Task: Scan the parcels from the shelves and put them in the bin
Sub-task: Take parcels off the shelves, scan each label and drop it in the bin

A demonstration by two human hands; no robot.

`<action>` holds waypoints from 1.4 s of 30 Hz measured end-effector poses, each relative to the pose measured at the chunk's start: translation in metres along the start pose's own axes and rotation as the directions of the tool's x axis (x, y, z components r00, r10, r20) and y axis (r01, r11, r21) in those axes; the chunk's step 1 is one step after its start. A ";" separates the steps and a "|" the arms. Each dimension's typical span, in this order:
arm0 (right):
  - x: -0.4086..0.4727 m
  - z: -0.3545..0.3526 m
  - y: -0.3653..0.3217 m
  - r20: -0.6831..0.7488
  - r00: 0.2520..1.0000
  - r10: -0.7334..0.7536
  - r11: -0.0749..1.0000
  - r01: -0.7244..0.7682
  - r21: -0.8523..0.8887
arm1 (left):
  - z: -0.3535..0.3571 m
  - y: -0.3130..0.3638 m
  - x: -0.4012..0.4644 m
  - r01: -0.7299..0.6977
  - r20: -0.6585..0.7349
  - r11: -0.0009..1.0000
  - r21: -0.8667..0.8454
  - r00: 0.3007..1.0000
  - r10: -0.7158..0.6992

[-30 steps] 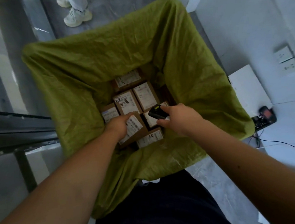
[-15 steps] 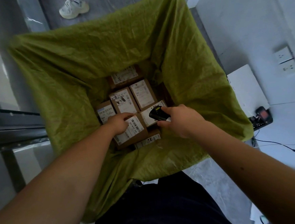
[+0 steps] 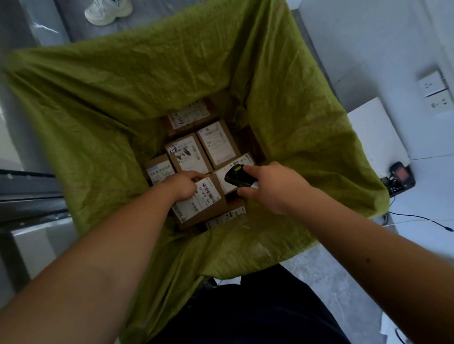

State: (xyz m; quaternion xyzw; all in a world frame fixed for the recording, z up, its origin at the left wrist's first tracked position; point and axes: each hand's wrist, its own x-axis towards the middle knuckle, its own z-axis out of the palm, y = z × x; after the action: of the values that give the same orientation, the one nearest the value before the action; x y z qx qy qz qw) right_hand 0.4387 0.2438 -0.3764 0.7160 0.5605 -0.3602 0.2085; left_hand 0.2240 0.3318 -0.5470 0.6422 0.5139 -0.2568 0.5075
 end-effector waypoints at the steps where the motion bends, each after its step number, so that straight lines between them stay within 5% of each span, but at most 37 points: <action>1: 0.000 0.000 0.000 0.000 1.000 -0.001 1.000 0.001 0.000 | 0.000 0.002 0.000 0.006 0.001 1.000 0.006 1.000 -0.006; 11: -0.002 0.002 0.005 0.007 1.000 0.003 1.000 -0.003 0.017 | -0.015 -0.001 0.002 0.114 0.102 0.988 -0.106 0.989 -0.103; 15: 0.001 0.003 0.004 0.006 1.000 0.005 1.000 -0.005 0.009 | -0.003 -0.008 0.005 0.223 0.056 0.873 -0.434 0.974 -0.220; 25: 0.010 0.008 -0.004 0.012 1.000 -0.018 1.000 0.019 -0.014 | -0.002 -0.013 0.014 0.330 0.038 0.876 -0.350 0.940 -0.339; 34: 0.014 0.014 -0.002 0.047 0.999 0.000 1.000 -0.001 0.018 | 0.020 -0.026 0.020 0.257 -0.105 0.654 -0.711 0.882 -0.460; 39: 0.016 0.016 -0.004 0.060 0.998 0.000 1.000 -0.001 0.019 | 0.026 -0.027 0.021 0.238 -0.178 0.711 -0.662 0.871 -0.457; 42: 0.017 0.016 -0.005 0.061 0.998 -0.010 1.000 0.008 0.024 | 0.024 -0.029 0.017 0.291 -0.204 0.827 -0.480 0.880 -0.429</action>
State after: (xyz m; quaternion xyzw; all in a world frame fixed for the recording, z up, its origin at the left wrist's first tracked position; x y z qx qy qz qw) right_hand 0.4318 0.2447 -0.3988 0.7045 0.5527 -0.3896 0.2156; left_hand 0.2083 0.3152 -0.5816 0.4338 0.7426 -0.1257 0.4945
